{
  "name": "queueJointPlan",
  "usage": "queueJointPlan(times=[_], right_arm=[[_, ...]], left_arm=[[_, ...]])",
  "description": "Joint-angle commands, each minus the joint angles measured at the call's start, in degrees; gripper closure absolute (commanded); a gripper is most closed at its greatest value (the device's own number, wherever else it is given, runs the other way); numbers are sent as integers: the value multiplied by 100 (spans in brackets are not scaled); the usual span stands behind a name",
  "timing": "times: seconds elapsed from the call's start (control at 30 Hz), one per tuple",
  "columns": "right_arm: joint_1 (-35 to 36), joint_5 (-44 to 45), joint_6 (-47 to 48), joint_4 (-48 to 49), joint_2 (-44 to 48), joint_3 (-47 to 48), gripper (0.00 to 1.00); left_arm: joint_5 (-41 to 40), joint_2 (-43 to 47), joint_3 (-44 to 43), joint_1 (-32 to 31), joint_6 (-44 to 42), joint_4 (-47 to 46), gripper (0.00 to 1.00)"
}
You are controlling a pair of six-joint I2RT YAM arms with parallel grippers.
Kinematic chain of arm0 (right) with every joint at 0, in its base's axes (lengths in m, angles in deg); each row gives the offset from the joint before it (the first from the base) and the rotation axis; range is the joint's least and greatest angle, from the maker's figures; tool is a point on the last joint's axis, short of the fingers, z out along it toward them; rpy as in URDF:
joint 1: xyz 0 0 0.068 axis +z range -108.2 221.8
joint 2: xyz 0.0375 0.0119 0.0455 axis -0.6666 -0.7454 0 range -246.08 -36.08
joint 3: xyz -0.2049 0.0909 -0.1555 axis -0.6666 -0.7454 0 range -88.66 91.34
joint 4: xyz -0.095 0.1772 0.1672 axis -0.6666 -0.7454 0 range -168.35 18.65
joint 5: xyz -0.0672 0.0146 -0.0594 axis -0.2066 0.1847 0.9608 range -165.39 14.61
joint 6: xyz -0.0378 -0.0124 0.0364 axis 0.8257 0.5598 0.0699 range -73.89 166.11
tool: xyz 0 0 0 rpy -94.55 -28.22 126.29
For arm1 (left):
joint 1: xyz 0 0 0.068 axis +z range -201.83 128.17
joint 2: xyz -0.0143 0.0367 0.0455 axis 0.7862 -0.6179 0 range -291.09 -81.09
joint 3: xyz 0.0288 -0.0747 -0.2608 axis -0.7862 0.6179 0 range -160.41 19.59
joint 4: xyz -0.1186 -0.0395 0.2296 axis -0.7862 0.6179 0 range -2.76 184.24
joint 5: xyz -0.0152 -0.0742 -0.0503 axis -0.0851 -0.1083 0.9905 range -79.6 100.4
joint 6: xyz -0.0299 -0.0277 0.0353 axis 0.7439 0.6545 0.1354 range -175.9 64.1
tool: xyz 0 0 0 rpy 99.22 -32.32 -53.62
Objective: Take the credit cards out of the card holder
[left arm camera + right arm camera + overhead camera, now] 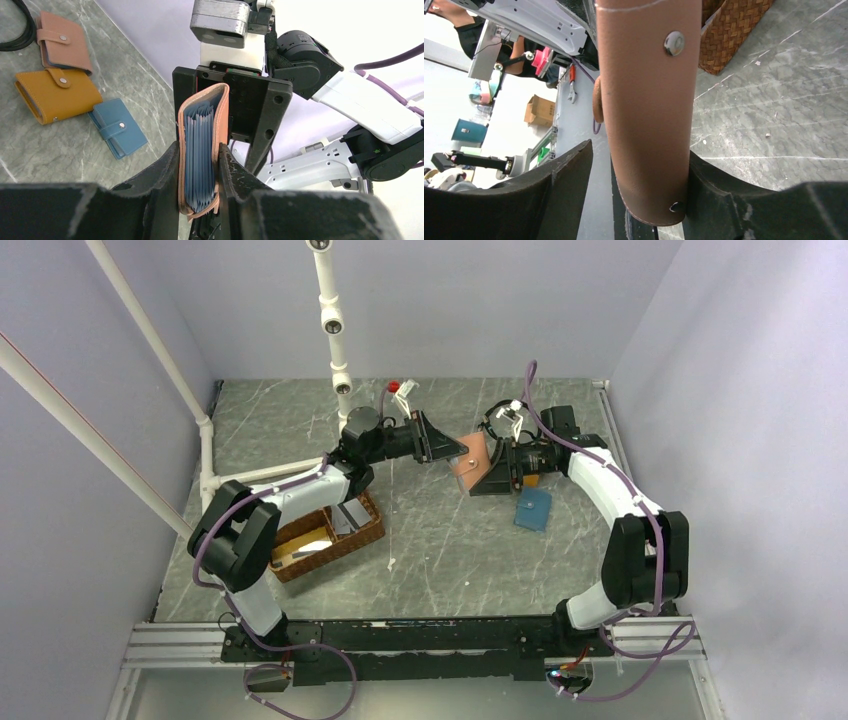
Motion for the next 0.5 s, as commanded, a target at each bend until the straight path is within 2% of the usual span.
queueJointPlan(times=[0.0,0.07,0.2,0.27,0.3,0.47], right_arm=[[12,-258,34,155,-4,273,42],[12,-274,18,161,-10,298,50],[14,-286,-115,229,-38,381,85],[13,-211,7,62,-50,485,96],[14,-163,50,7,-45,526,99],[5,148,212,-189,-45,664,100]], left_arm=[[-41,213,-318,-24,-58,-452,100],[-33,201,-327,-24,-52,-462,100],[-11,167,-375,-24,-60,-424,100],[-58,177,-421,-24,-91,-296,100],[-103,205,-434,-24,-120,-187,92],[-631,490,-534,-24,-460,927,48]])
